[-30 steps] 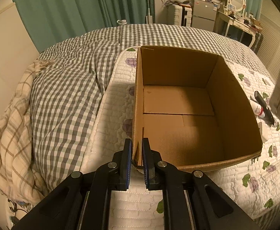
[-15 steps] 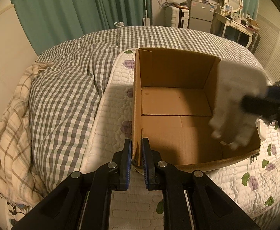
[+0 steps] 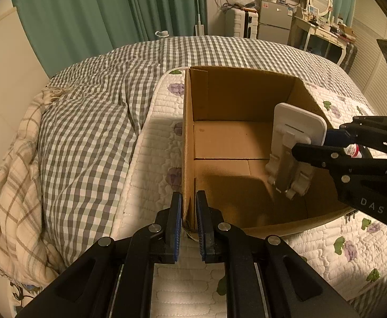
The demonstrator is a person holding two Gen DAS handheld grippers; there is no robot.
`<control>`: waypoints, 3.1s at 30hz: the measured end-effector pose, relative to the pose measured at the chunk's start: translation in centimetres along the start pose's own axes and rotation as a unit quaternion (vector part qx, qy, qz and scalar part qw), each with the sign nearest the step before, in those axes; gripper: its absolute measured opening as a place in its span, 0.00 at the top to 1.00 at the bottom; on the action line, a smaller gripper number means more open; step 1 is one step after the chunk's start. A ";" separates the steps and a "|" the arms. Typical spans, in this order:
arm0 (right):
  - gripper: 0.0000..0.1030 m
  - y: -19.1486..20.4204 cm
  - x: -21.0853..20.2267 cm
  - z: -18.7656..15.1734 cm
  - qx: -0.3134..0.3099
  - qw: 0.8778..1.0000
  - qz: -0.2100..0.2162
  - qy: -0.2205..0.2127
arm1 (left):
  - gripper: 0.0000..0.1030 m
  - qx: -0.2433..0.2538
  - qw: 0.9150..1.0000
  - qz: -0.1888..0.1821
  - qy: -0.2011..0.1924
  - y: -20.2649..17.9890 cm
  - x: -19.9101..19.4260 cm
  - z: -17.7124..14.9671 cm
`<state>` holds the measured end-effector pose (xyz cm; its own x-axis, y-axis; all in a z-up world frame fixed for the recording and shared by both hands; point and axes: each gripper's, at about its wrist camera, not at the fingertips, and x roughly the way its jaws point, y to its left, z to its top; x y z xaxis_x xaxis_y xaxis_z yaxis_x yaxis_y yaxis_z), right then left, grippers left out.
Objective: Organize rigid objects
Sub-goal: 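Carry the white phone holder into the box and open the right gripper, then grasp the white hair dryer by its base with the right gripper, then lower the white hair dryer into the box and release it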
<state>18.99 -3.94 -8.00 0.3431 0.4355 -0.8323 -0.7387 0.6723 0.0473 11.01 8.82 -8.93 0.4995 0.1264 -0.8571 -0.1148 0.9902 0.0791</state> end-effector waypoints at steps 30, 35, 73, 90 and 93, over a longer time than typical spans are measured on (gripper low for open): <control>0.15 -6.9 -9.8 -9.6 0.059 0.987 -0.148 -0.032 | 0.90 0.003 1.000 0.016 -0.001 -0.4 0.2 0.1; 0.16 -7.0 -6.3 -11.8 0.067 0.990 -0.124 0.007 | 0.90 0.004 1.000 0.018 -0.001 -0.5 0.2 0.1; 0.51 -8.3 -1.1 -15.9 0.088 0.985 -0.126 0.080 | 0.90 0.006 1.000 0.020 -0.001 -0.2 0.1 0.1; 0.51 -2.8 -11.7 -3.3 0.004 0.987 -0.142 -0.068 | 0.90 0.005 1.000 0.019 -0.001 -0.4 0.2 0.0; 0.51 -1.1 -10.5 -2.0 -0.013 0.990 -0.122 -0.068 | 0.90 0.003 1.000 0.018 -0.001 -0.4 0.2 -0.1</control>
<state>15.07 -10.46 -0.42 0.5877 0.3394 -0.7345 -0.6373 0.7534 -0.1618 11.09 8.49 -9.18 0.4973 0.1612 -0.8525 -0.1267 0.9856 0.1124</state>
